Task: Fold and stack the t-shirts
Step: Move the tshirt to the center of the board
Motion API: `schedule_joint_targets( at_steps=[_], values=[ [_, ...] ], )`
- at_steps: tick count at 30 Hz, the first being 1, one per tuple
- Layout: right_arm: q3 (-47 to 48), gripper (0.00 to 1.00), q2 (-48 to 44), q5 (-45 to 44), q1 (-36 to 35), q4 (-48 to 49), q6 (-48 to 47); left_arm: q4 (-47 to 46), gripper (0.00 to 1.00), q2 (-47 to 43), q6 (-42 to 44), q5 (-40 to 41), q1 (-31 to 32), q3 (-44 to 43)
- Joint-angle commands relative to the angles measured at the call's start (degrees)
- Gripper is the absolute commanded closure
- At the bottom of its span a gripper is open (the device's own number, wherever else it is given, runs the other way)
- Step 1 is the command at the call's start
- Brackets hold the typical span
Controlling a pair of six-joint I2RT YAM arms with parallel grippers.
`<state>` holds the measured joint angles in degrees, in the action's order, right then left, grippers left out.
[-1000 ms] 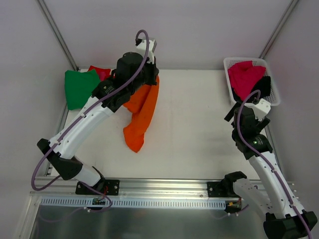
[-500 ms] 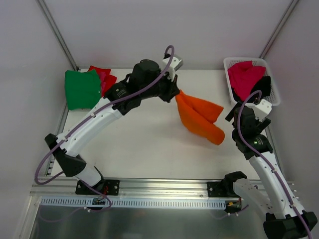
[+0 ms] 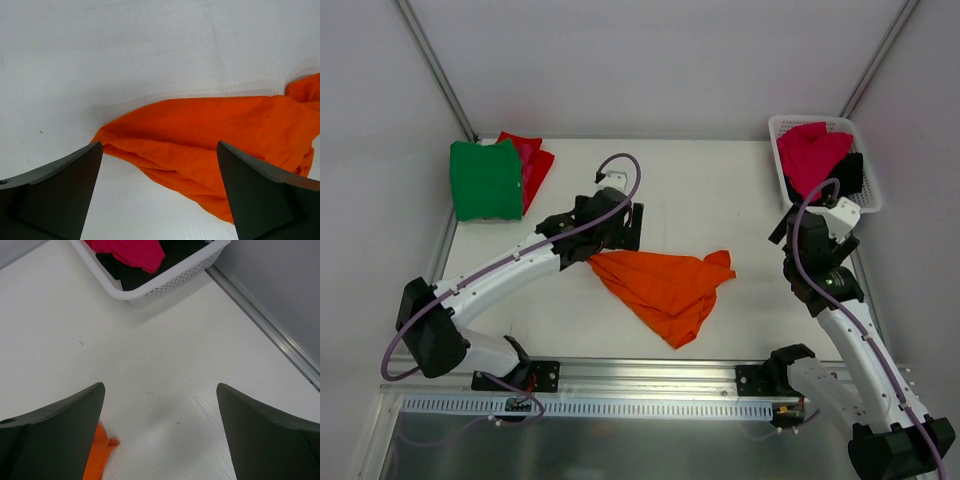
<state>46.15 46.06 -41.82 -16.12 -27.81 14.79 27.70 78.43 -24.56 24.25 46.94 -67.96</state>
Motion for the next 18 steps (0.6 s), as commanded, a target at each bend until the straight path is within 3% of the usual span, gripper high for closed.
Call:
schedule_joint_targets(
  at_steps=[1,2,5,10,16,18],
  values=[
    [0.2,0.0,-1.6,-0.7,0.3,-0.4,0.2,-6.6,0.01,-2.6,-4.3,-3.9,1.1,2.8],
    [0.3,0.01,-1.5,-0.7,0.3,-0.4,0.2,-8.6,0.01,-2.8,-4.4,-10.4,1.3,3.5],
    [0.5,0.01,-1.2,-1.0,0.3,-0.4,-0.1,-10.5,0.01,-1.0,-6.8,-17.2,4.1,3.5],
    [0.4,0.0,-1.0,-1.5,0.5,-0.5,-0.3,-10.7,0.01,-0.3,-15.1,-17.9,13.0,7.5],
    [0.5,0.0,-0.1,-0.8,0.4,-0.4,0.2,-11.1,0.14,3.0,-22.3,-21.2,17.7,14.4],
    [0.4,0.01,-0.3,-0.3,0.5,-0.4,0.6,-12.8,0.24,5.4,-22.7,-23.1,18.1,16.0]
  ],
)
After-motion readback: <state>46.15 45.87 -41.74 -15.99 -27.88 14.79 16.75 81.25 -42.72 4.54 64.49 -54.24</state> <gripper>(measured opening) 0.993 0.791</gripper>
